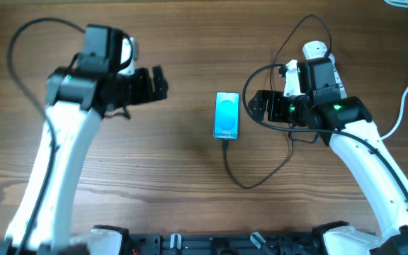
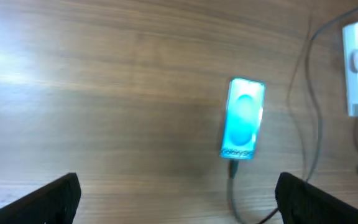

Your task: Plug charger to phone and switch on socket

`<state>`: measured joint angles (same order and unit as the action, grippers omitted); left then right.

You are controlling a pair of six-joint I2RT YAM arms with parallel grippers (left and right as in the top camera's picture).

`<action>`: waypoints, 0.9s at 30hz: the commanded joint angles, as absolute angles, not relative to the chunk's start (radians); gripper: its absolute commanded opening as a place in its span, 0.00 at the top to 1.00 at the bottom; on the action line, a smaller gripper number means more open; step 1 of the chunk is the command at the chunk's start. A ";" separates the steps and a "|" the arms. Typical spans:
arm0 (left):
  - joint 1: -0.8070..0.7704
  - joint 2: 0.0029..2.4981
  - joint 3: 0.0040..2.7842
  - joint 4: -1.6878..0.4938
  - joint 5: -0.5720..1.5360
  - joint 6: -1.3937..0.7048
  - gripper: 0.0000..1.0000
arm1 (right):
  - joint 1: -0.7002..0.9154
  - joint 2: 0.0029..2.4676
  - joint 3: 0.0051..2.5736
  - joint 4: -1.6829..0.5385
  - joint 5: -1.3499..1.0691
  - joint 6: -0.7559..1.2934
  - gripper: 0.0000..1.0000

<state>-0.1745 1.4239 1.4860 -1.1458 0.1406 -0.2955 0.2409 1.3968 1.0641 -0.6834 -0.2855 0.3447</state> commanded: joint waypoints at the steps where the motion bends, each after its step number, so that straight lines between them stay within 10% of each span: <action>1: -0.175 1.230 1.490 -1.196 0.020 -0.356 0.00 | 0.237 1.406 1.065 -0.659 -0.268 0.400 0.00; 11: -0.189 0.747 1.490 -1.269 -0.146 -0.354 0.00 | 0.237 1.406 1.065 -0.638 -0.269 0.405 0.00; 27: -0.187 0.766 1.490 -0.978 -0.331 -0.052 0.00 | 0.237 1.406 1.065 -0.665 -0.269 0.422 0.00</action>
